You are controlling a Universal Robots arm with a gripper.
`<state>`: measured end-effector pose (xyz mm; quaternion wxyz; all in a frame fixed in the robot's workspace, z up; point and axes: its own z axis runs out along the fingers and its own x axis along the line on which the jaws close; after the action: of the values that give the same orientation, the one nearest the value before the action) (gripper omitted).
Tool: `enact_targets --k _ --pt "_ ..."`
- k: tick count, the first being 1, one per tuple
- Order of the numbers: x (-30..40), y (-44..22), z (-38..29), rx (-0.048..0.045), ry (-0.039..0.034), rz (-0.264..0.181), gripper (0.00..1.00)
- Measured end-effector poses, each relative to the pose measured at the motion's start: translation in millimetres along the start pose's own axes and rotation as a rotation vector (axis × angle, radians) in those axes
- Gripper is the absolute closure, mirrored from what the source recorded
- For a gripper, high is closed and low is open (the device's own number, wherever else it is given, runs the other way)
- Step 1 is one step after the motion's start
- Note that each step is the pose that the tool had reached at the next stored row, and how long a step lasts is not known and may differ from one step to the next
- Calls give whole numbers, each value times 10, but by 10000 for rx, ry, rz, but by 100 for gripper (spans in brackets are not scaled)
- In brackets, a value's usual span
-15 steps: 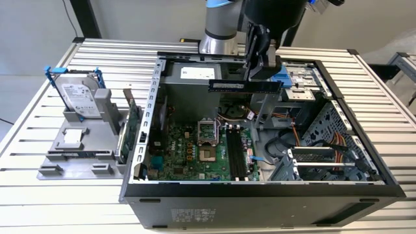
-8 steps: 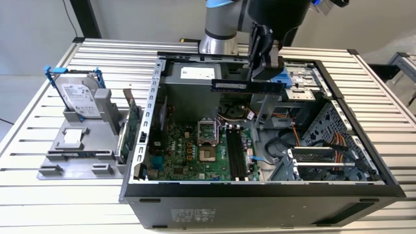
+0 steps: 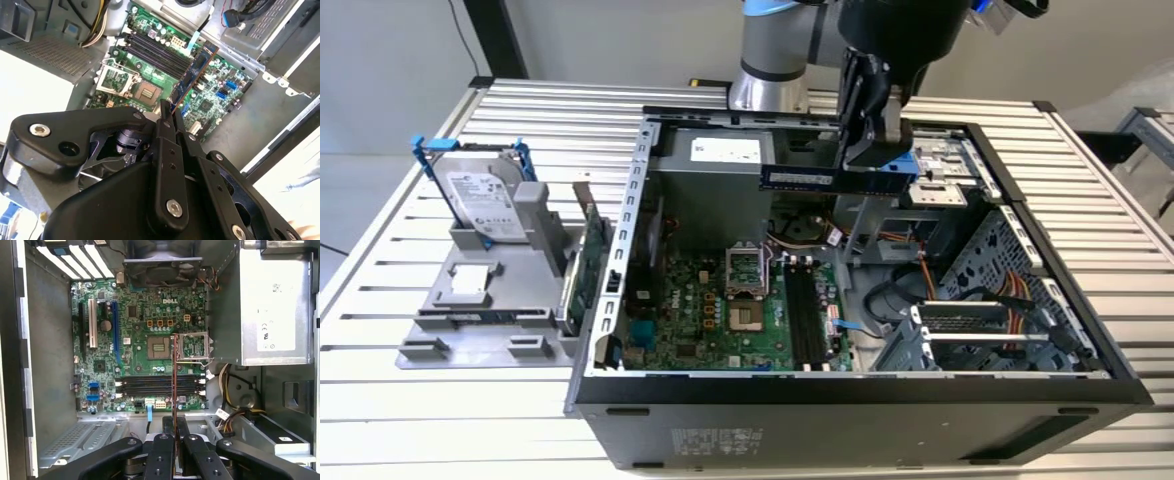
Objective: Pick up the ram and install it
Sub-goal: 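Pick up the ram and move it above insertion slot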
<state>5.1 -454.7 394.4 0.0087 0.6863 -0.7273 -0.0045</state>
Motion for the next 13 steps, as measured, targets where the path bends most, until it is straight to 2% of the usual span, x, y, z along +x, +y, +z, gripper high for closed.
enact_targets --k 13 --pt "0 0 0 -1 -11 0 100"
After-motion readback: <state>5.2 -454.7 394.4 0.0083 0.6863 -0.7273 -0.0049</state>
